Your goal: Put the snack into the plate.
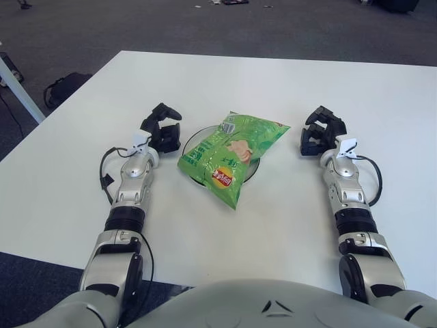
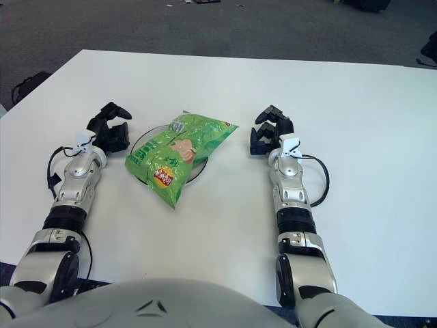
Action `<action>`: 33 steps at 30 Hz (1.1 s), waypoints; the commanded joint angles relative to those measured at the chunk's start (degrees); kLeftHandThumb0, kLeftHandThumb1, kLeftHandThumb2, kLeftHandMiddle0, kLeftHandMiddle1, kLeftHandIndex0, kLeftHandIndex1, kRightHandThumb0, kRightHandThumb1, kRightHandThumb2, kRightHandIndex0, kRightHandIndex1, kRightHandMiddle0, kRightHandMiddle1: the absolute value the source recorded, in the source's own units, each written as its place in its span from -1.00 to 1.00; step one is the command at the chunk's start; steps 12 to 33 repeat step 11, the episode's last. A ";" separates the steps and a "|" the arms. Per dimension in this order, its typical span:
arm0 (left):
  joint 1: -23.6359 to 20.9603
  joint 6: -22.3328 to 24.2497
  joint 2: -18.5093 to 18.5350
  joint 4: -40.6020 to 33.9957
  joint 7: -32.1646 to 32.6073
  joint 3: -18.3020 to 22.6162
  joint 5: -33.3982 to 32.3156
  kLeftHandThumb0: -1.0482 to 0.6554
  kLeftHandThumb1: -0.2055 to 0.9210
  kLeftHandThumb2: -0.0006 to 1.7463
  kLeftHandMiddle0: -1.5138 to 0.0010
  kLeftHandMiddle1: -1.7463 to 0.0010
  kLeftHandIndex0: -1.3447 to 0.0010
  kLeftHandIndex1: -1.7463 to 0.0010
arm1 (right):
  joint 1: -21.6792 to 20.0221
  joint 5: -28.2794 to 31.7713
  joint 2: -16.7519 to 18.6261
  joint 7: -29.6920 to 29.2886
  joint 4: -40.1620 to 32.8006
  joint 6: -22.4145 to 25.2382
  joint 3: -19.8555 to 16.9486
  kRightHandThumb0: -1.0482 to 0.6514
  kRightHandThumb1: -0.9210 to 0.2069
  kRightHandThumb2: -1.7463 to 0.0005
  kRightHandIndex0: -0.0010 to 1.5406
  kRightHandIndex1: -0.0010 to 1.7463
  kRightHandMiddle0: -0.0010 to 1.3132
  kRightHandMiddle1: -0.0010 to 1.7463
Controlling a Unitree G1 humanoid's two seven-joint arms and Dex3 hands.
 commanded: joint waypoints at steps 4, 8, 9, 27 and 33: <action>4.76 0.45 -0.92 2.14 -0.58 -0.55 0.45 -0.27 0.24 0.26 -0.52 -1.00 0.29 -1.00 | 5.79 0.41 2.42 -0.74 1.97 1.82 -0.14 0.22 0.77 -1.00 0.18 1.00 0.07 0.94; 4.75 0.38 -0.90 2.19 -0.63 -0.59 0.44 -0.27 0.24 0.25 -0.52 -1.00 0.29 -1.00 | 5.73 0.63 2.53 -0.94 1.65 2.88 -0.29 0.22 0.74 -1.00 0.17 1.00 0.03 0.98; 4.71 0.29 -0.87 2.34 -0.62 -0.59 0.48 -0.27 0.24 0.25 -0.52 -1.00 0.29 -1.00 | 5.68 0.68 2.58 -1.01 1.68 3.12 -0.31 0.22 0.74 -1.00 0.17 1.00 0.02 0.98; 4.68 0.32 -0.79 2.43 -0.40 -0.67 0.76 -0.27 0.24 0.26 -0.52 -1.00 0.29 -1.00 | 5.55 0.91 2.74 -1.12 1.46 4.06 -0.45 0.22 0.74 -1.00 0.17 1.00 0.02 0.98; 4.68 0.32 -0.79 2.43 -0.40 -0.67 0.76 -0.27 0.24 0.26 -0.52 -1.00 0.29 -1.00 | 5.55 0.91 2.74 -1.12 1.46 4.06 -0.45 0.22 0.74 -1.00 0.17 1.00 0.02 0.98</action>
